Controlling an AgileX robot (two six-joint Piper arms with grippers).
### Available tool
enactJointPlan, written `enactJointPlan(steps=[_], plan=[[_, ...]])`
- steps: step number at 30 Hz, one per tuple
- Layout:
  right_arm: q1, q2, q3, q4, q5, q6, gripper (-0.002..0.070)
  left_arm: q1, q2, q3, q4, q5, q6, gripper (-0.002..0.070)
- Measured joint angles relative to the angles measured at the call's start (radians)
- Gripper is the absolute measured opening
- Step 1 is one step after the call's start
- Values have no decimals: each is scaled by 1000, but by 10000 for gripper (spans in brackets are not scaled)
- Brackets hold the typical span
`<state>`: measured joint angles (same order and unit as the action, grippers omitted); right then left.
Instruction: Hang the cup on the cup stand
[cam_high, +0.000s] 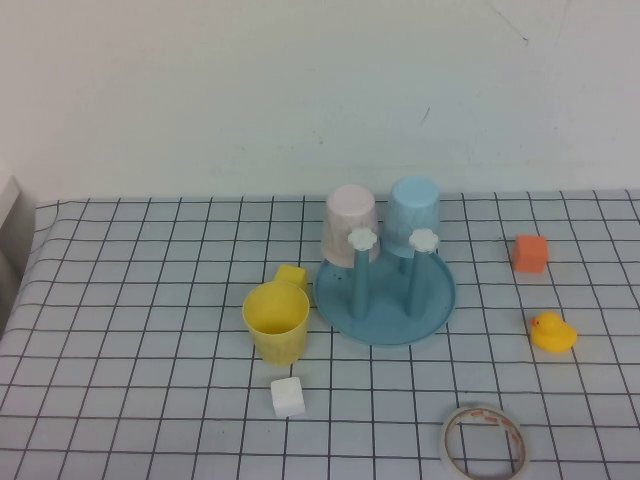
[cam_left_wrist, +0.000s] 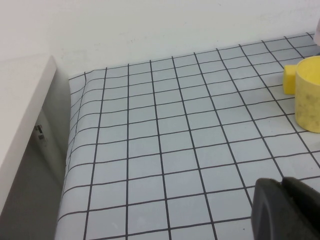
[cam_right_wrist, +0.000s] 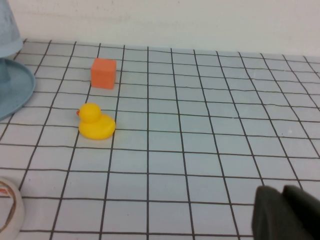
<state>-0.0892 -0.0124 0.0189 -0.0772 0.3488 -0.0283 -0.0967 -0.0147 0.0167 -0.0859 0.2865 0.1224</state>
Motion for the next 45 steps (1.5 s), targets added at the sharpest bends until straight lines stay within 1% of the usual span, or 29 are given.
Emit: enactJointPlan(steps=[45], plan=[[0, 0, 0, 0, 0, -10, 29, 0, 0, 0, -4, 31, 0, -3]])
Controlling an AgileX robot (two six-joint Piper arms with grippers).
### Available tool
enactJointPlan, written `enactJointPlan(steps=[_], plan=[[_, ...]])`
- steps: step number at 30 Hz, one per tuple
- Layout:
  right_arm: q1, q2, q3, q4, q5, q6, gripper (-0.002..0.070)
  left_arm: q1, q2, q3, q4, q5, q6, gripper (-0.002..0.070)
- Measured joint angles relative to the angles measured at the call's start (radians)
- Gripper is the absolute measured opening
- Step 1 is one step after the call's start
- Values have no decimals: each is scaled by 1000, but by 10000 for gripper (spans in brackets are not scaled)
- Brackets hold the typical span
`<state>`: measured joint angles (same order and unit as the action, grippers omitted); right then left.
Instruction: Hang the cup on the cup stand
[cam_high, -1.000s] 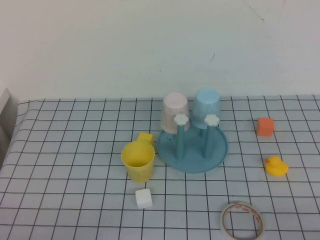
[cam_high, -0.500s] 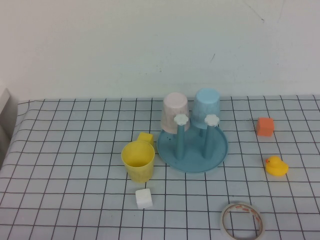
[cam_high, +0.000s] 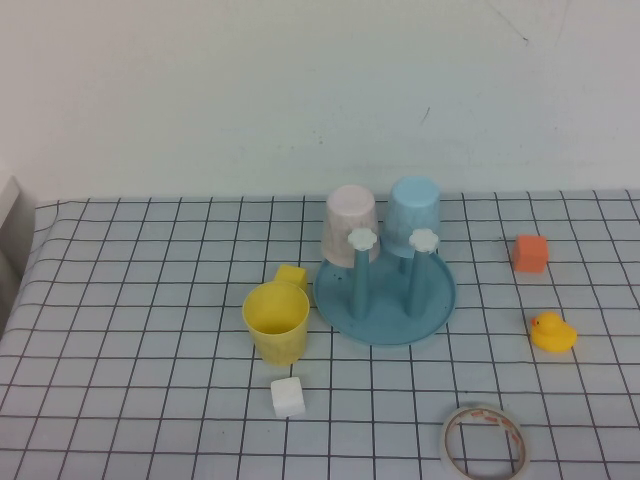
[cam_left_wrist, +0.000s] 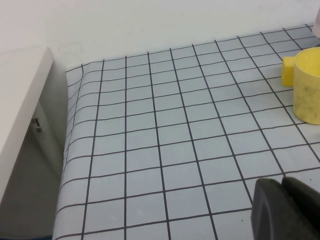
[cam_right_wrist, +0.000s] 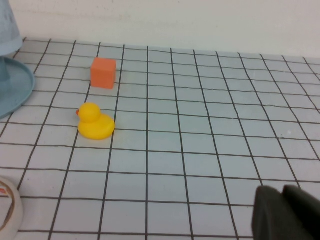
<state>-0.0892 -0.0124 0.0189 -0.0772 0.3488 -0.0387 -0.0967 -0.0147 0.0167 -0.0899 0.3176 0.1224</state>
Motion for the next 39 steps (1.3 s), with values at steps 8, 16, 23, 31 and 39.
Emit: enactJointPlan(steps=[8, 16, 23, 31, 39], plan=[[0, 0, 9, 0, -247, 0, 29, 0, 0, 2, 29, -188, 2, -3], [0, 0, 9, 0, -810, 59, 29, 0, 0, 2, 29, -654, 2, -3], [0, 0, 9, 5, -956, 126, 29, 0, 0, 2, 35, -914, -73, -3], [0, 0, -66, 107, -929, 69, 29, 0, 0, -154, 101, -875, -105, -3], [0, 130, -435, 115, -739, -35, 29, 0, 97, -618, 107, -413, 28, -3]])
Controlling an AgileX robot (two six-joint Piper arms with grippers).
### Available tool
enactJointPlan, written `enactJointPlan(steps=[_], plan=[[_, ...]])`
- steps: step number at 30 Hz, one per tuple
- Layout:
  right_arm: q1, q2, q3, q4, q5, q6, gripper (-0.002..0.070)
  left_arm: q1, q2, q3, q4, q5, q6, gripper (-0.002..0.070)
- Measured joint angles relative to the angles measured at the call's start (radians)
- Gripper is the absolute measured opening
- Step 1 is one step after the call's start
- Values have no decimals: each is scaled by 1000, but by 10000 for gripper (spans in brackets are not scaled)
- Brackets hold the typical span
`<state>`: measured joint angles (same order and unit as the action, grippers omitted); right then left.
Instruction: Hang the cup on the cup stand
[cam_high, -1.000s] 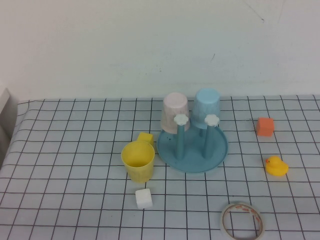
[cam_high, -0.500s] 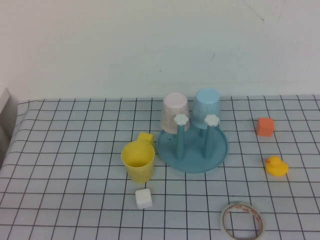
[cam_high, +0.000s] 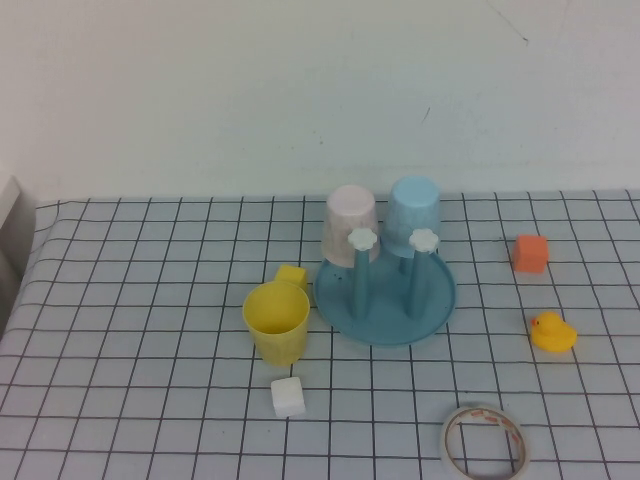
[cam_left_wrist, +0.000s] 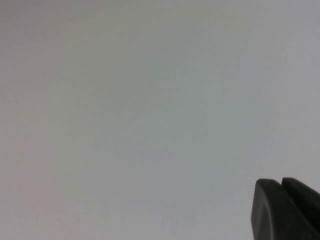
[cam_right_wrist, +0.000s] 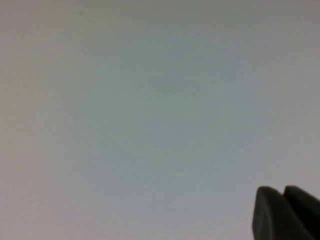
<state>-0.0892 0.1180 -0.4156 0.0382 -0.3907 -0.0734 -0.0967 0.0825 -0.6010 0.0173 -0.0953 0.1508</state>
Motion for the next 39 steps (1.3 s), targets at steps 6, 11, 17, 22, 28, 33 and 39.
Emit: enactJointPlan(steps=[6, 11, 17, 22, 28, 33, 39], plan=[[0, 194, -192, 0, 363, -99, 29, 0, 122, -104, 0, 209, 37, -3], [0, 368, -195, 2, 651, -112, 29, 0, 202, -89, -7, 462, 19, -3], [0, 631, -146, 21, 803, -122, 29, 0, 267, 37, -76, 577, -151, -3], [6, 837, -139, 197, 802, -180, 29, 0, 282, 123, -178, 622, -188, -3], [104, 1082, -139, 652, 791, -574, 29, 0, 282, 169, -197, 701, -190, -1], [331, 1227, -172, 1190, 756, -1010, 29, 0, 282, 250, -223, 691, -190, -1], [632, 1399, -345, 1532, 594, -1276, 29, 0, 282, 296, -238, 631, -190, -1]])
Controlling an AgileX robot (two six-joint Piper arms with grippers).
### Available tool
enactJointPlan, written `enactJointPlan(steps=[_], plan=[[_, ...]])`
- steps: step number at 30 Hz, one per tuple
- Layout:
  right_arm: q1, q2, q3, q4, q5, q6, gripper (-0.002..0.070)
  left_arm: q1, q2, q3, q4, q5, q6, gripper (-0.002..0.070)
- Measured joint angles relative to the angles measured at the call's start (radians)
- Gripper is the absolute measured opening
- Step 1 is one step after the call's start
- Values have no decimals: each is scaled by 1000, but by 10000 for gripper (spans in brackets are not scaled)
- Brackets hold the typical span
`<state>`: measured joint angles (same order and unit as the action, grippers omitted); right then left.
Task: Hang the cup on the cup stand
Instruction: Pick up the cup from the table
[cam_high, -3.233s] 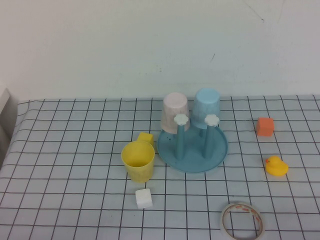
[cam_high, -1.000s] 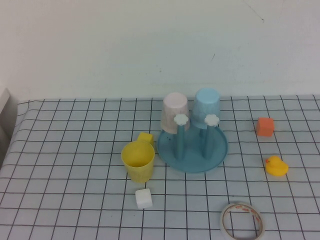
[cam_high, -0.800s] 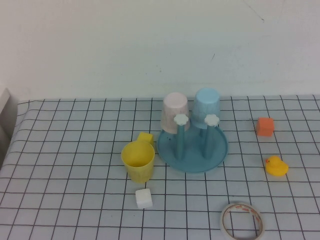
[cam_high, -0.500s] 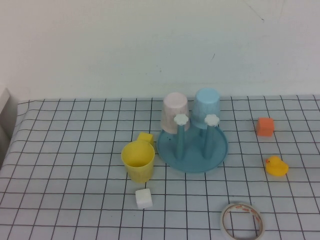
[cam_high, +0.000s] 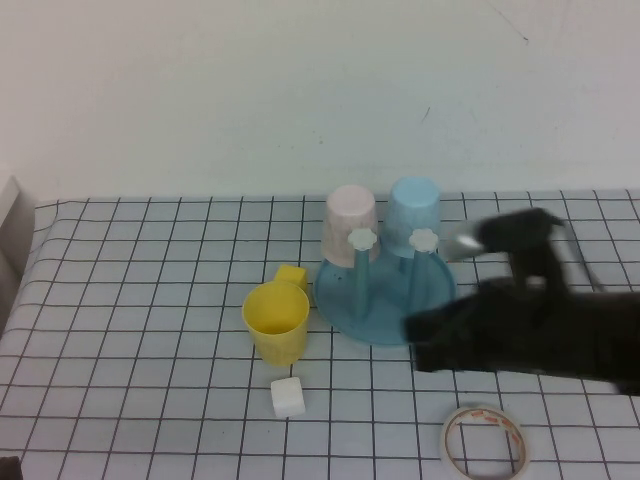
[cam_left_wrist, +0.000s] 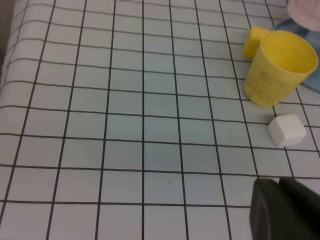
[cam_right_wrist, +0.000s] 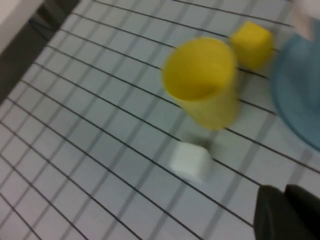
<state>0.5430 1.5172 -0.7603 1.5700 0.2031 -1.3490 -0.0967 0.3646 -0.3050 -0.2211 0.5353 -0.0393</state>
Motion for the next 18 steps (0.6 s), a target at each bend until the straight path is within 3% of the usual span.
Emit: enactJointPlan(steps=[4, 11, 14, 18], plan=[[106, 126, -160, 59, -20, -31, 29, 0, 0, 2, -2, -8, 0, -1], [127, 343, -374, 131, -10, -33, 44, 0, 0, 2, -6, -8, 0, -1], [124, 421, -438, 133, 13, -9, 114, 0, 0, 2, -6, -8, 0, -1], [124, 479, -484, 135, 26, 35, 258, 0, 0, 2, -6, -8, 0, -1]])
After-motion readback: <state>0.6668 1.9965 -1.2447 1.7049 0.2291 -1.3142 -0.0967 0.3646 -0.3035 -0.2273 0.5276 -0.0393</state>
